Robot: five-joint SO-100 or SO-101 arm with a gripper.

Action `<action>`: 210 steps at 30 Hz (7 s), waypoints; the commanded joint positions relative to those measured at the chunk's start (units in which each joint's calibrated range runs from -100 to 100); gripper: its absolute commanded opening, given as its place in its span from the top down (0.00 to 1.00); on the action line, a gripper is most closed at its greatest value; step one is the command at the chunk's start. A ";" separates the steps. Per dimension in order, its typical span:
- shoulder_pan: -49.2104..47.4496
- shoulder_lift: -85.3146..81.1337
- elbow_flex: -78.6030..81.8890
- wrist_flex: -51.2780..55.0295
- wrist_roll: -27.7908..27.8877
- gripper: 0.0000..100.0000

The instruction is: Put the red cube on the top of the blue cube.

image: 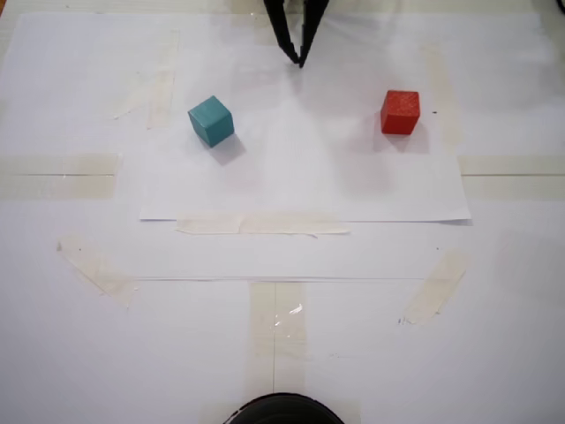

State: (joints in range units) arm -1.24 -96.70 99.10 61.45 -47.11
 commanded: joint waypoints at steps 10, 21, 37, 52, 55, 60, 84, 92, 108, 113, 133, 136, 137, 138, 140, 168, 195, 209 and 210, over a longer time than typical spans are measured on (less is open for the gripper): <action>-0.12 -0.81 0.81 -0.58 0.34 1.00; -0.12 -0.81 0.81 -0.58 0.34 1.00; -0.12 -0.81 0.81 -0.58 0.34 1.00; 0.94 -0.81 0.81 -0.58 0.05 1.00; 0.41 -0.81 0.81 -1.40 0.10 1.00; 1.32 -0.81 0.81 -1.81 -0.34 1.00; 0.71 15.93 -34.05 14.50 0.68 1.00; -0.20 18.76 -39.77 13.52 -0.63 1.00; -5.49 53.87 -72.36 15.80 -1.07 0.99; -7.54 62.37 -80.35 15.32 -1.22 0.99; -21.92 80.05 -100.32 27.06 -13.14 1.00; -23.36 81.94 -100.50 28.20 -13.77 1.00; -23.74 83.14 -101.05 28.44 -13.87 1.00; -24.12 84.60 -101.50 28.52 -13.92 1.00; -24.72 87.69 -103.23 28.77 -13.92 1.00; -24.72 98.59 -103.59 15.64 -15.82 0.85; -26.61 97.99 -83.25 -4.09 -17.73 0.72; -26.84 98.59 -74.81 -13.06 -18.71 0.71; -26.77 98.68 -74.63 -13.30 -18.71 0.71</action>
State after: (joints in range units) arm -27.92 2.99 24.18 50.39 -65.42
